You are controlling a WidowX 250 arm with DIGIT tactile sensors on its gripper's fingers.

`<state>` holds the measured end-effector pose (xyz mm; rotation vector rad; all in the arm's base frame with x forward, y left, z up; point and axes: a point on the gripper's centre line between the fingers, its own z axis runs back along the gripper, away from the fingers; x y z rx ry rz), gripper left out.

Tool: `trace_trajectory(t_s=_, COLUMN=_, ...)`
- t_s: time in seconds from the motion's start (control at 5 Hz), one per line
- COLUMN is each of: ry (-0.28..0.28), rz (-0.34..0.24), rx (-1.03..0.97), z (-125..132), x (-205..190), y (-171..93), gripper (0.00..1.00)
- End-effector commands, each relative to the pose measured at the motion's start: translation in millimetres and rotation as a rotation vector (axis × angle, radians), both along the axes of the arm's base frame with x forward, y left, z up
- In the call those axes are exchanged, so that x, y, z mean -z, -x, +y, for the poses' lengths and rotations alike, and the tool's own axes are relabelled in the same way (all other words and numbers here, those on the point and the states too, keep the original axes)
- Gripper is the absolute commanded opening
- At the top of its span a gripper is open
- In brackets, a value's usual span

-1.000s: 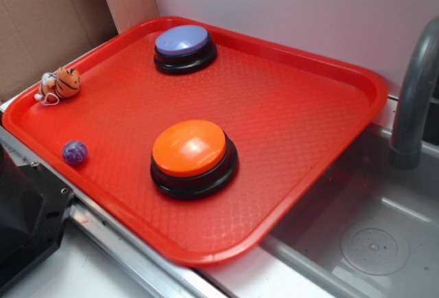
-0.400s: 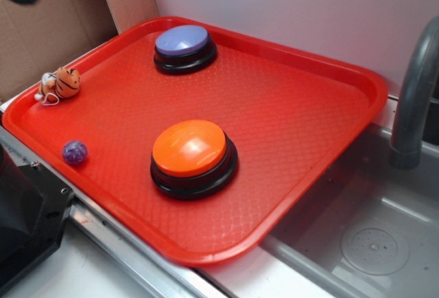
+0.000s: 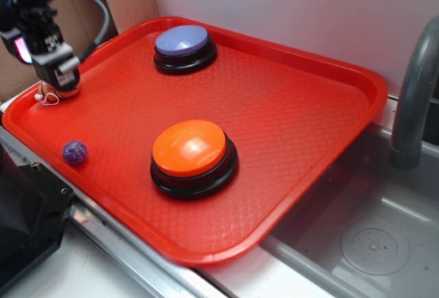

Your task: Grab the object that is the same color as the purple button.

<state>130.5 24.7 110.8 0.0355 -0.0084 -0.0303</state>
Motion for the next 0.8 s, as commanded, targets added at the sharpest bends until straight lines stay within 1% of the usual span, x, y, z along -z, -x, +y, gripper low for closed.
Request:
trace_trajectory(t_s=0.0, ry=-0.023, rz=-0.057, rx=-0.011, z=9, x=37, y=12, gripper=1.00)
trace_trajectory(t_s=0.2, ry=0.031, rz=-0.069, rx=-0.005, z=10, x=53, y=15, gripper=1.00)
trace_trajectory(t_s=0.4, ry=0.052, rz=-0.040, rx=0.013, z=5, x=72, y=14, gripper=1.00)
trace_trajectory(t_s=0.6, ry=0.050, rz=-0.020, rx=0.037, z=0, x=81, y=9, gripper=1.00)
